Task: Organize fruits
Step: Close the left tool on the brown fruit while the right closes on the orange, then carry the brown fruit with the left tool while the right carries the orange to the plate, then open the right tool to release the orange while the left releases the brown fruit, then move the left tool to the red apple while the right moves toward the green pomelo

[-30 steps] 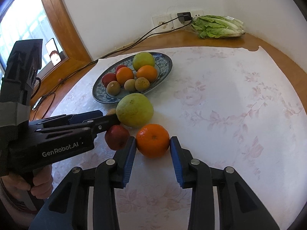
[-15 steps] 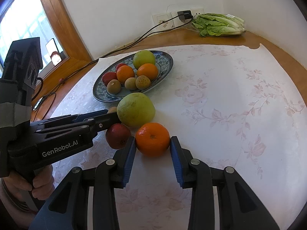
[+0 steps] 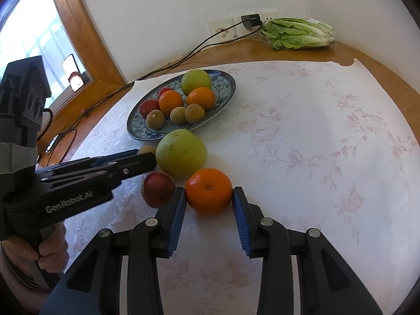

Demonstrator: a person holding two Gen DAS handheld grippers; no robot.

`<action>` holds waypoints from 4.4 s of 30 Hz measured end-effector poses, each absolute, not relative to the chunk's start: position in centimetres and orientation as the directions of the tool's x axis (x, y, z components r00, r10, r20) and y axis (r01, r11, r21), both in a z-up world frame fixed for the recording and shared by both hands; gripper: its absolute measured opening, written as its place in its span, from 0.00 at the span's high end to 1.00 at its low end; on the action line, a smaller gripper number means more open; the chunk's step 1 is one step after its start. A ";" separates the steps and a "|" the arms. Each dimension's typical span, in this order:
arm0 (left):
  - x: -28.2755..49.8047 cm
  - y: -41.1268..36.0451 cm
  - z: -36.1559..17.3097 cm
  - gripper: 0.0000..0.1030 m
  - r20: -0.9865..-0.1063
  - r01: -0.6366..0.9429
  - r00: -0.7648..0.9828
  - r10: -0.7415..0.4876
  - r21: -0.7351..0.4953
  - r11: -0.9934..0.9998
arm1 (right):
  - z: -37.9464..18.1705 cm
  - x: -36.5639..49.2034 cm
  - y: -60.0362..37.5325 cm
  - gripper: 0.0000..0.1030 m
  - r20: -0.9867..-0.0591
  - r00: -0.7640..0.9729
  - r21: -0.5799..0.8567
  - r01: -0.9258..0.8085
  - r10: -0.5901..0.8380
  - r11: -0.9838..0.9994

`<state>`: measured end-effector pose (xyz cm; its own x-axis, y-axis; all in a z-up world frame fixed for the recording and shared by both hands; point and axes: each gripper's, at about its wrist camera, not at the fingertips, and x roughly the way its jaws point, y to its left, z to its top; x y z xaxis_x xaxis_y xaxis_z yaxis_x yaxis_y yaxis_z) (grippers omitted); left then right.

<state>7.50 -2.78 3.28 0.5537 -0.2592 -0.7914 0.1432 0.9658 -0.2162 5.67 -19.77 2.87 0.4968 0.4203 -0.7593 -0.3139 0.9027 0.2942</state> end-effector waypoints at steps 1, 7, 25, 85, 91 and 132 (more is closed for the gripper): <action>7.5 -2.6 3.4 0.75 -0.791 0.140 0.555 -0.258 -0.217 0.966 | 3.0 5.6 -19.8 0.64 -0.759 0.500 0.291 -0.311 0.416 0.905; 7.5 -0.9 4.4 0.75 -0.782 0.106 0.576 -0.238 -0.218 0.970 | 4.0 5.7 -20.5 0.64 -0.747 0.529 0.282 -0.296 0.403 0.912; 9.7 1.9 6.8 0.75 -0.780 0.067 0.606 -0.158 -0.148 0.987 | 7.7 7.8 -20.3 0.64 -0.748 0.523 0.269 -0.323 0.408 0.907; 17.5 2.9 4.3 0.72 -0.783 0.062 0.599 -0.167 -0.162 0.985 | 5.2 18.9 -17.1 0.58 -0.738 0.520 0.258 -0.372 0.430 0.892; 16.1 3.0 5.6 0.64 -0.772 0.061 0.611 -0.175 -0.174 0.983 | 6.3 17.6 -17.8 0.58 -0.733 0.536 0.252 -0.357 0.419 0.899; 7.0 -3.3 5.3 0.53 -0.819 0.189 0.514 -0.253 -0.180 0.965 | 7.0 7.0 -21.5 0.58 -0.791 0.486 0.291 -0.236 0.372 0.927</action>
<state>6.97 -3.27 5.32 0.5140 -0.2535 -0.8195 0.1895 0.9653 -0.1798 6.98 -21.54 7.02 0.4859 0.3722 -0.7908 -0.2357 0.9271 0.2915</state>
